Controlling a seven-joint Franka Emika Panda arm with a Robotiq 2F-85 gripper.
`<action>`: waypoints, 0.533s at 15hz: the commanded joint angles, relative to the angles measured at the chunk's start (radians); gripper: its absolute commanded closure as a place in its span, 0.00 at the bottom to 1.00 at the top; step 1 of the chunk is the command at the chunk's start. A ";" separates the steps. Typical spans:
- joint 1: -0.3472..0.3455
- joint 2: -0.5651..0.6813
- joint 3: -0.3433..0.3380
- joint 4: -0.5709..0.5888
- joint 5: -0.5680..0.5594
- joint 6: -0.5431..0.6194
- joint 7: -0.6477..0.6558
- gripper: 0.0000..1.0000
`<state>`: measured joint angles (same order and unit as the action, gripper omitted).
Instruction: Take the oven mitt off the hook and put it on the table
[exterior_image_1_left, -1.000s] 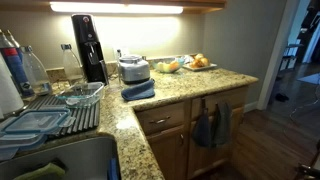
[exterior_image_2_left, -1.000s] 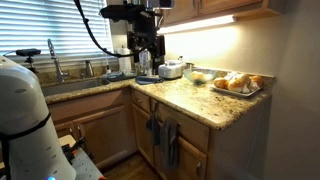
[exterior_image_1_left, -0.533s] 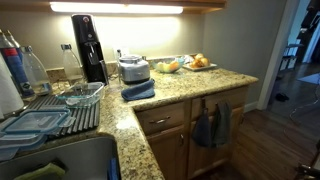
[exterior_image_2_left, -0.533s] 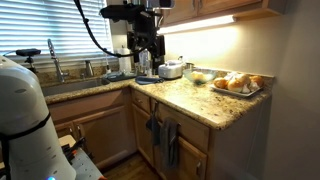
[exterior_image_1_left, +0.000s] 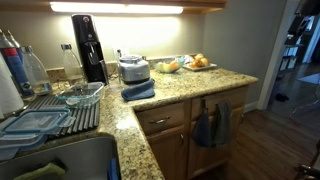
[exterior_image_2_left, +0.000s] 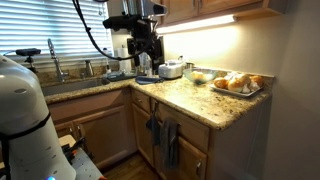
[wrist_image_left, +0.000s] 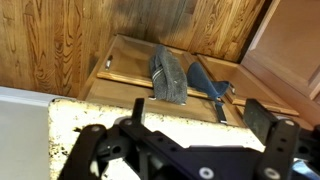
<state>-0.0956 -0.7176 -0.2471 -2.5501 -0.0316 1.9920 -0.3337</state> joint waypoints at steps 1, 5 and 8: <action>0.002 0.033 0.069 -0.074 -0.009 0.119 0.086 0.00; 0.027 0.092 0.137 -0.140 -0.003 0.237 0.135 0.00; 0.055 0.147 0.176 -0.168 0.003 0.300 0.152 0.00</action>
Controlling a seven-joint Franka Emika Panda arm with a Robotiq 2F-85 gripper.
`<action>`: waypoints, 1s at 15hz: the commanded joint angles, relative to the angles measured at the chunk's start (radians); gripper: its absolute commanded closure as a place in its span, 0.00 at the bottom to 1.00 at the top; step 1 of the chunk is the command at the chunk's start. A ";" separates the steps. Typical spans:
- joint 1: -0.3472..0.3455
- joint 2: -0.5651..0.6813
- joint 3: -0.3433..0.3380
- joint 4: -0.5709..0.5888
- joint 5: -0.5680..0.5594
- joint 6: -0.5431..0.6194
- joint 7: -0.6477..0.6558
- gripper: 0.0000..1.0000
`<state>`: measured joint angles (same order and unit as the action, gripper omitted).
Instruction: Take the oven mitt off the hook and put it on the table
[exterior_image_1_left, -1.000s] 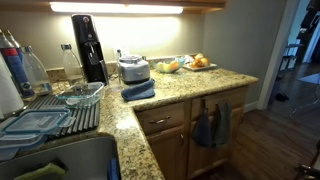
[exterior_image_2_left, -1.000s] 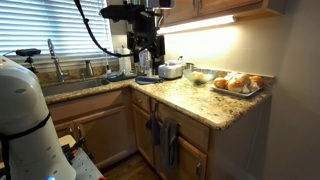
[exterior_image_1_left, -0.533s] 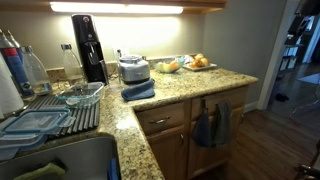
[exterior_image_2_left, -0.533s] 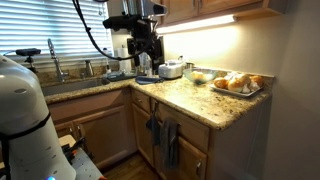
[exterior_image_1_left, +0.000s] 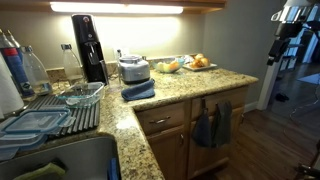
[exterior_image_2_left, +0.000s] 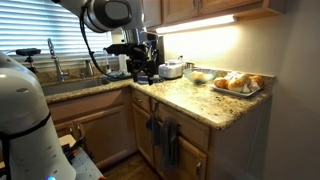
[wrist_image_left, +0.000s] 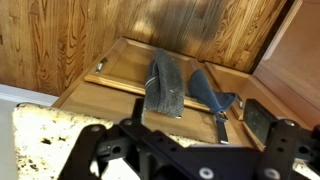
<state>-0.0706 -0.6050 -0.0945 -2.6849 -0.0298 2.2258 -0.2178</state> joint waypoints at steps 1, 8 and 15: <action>0.044 0.052 0.024 -0.028 0.003 0.057 0.017 0.00; 0.049 0.067 0.020 -0.029 0.015 0.068 0.018 0.00; 0.166 0.230 0.026 -0.116 0.231 0.394 0.016 0.00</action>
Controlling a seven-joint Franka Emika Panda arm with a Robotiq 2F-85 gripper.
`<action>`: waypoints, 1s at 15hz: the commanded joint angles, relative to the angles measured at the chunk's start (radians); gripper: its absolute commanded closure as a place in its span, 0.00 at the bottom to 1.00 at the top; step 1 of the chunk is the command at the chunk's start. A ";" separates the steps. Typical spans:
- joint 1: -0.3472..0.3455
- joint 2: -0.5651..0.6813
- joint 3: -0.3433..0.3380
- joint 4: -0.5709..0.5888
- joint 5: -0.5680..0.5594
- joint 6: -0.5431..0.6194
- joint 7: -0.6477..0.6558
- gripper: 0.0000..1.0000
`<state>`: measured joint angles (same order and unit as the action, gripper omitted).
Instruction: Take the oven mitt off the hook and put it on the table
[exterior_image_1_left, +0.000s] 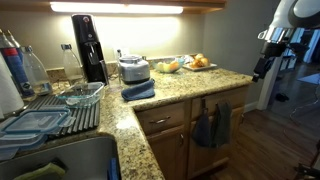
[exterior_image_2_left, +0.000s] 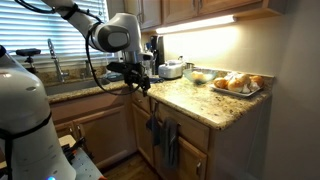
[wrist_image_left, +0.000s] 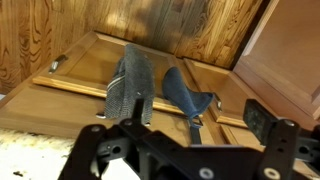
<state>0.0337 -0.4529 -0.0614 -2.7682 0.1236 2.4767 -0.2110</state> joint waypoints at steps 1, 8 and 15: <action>0.089 0.134 -0.008 -0.011 0.114 0.185 0.002 0.00; 0.207 0.362 0.029 0.013 0.315 0.422 -0.023 0.00; 0.199 0.370 0.032 0.021 0.286 0.404 -0.003 0.00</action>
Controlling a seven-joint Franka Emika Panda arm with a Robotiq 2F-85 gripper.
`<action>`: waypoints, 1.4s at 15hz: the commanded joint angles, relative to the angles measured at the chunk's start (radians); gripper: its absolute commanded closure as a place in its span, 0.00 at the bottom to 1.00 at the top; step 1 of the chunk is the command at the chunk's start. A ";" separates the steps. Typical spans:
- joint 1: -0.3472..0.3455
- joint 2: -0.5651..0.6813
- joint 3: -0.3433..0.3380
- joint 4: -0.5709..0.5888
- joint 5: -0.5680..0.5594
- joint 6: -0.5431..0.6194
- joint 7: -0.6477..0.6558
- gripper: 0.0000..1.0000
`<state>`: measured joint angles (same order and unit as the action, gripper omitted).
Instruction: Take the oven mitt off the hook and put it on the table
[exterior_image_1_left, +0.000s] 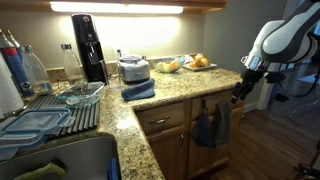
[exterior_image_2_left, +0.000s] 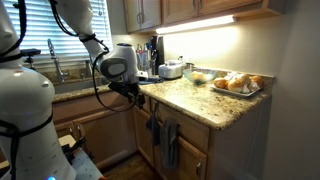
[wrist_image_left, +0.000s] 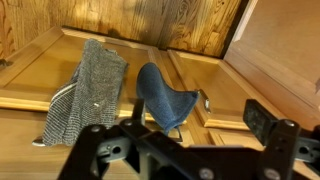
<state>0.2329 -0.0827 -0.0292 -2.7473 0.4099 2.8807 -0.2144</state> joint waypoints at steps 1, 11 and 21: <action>0.021 0.021 -0.003 0.006 0.060 0.019 -0.053 0.00; -0.003 0.309 0.133 0.175 0.598 0.166 -0.475 0.00; -0.006 0.425 0.170 0.245 0.673 0.235 -0.565 0.00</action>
<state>0.2323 0.2944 0.1123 -2.5245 1.0478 3.0482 -0.7270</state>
